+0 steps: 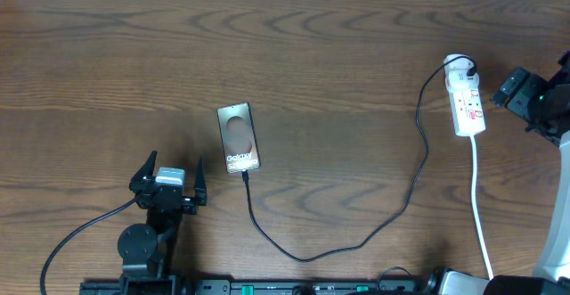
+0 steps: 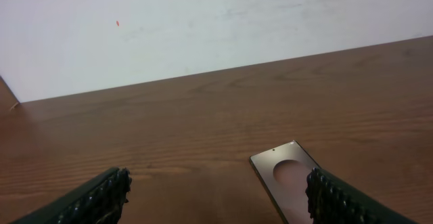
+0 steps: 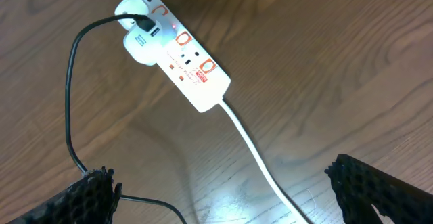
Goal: Plug charger to phone and switch on socket
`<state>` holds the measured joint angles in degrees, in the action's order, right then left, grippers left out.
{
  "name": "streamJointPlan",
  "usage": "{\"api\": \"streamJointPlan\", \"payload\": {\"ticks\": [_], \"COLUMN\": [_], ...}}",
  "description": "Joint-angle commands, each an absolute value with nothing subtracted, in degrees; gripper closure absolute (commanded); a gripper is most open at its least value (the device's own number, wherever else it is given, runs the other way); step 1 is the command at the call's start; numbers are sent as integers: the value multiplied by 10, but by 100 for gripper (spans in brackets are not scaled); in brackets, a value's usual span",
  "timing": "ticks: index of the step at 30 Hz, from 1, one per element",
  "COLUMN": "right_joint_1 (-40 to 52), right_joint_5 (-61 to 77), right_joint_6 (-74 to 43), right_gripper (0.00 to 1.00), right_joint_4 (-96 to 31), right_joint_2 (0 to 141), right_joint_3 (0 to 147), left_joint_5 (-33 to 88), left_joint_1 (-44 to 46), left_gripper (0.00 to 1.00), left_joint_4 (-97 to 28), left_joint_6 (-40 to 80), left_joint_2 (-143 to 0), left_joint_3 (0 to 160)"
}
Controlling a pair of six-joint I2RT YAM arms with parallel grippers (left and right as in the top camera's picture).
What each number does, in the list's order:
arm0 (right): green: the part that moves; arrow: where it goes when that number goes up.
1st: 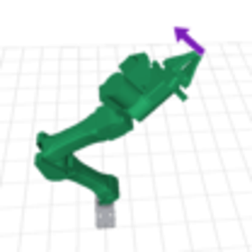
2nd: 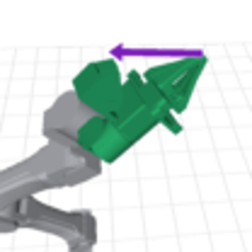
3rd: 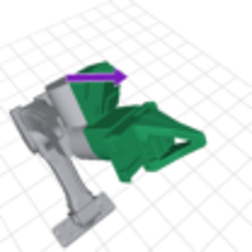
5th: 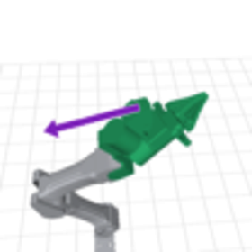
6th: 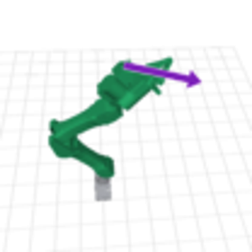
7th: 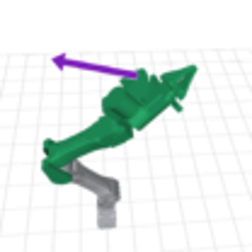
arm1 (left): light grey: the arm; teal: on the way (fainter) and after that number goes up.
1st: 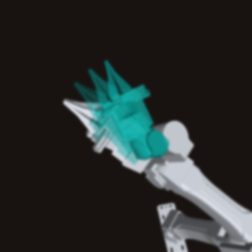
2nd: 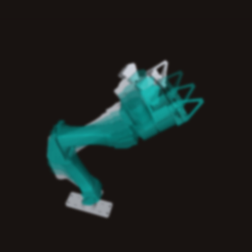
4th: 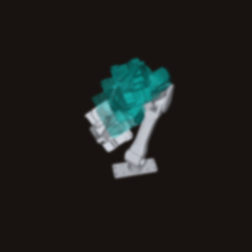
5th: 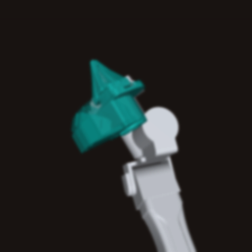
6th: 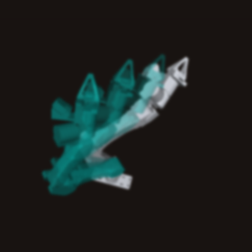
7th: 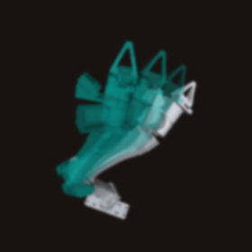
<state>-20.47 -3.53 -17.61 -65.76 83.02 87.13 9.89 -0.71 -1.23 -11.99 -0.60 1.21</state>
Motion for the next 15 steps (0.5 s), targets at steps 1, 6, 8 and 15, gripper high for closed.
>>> {"api": "streamJointPlan", "payload": {"ticks": [1, 6, 8, 15], "right_joint_1": [-207, -207, -207, -201], "right_joint_5": [-42, -42, -42, -42], "right_joint_6": [-184, -184, -184, -211], "right_gripper": [1, 1, 1, 1], "right_joint_4": [-658, -658, -658, -635], "right_joint_2": [827, 827, 825, 778], "right_joint_3": [872, 872, 872, 859], "left_joint_5": [94, 94, 94, 94], "left_joint_1": [-10, -10, -10, -10], "left_gripper": [15, 15, 15, 15], "left_joint_4": [-34, -34, -34, -34], "left_joint_6": [-116, -116, -116, -116], "left_joint_2": [-6, -6, -6, -6], "left_joint_3": [2, 2, 2, 2]}}
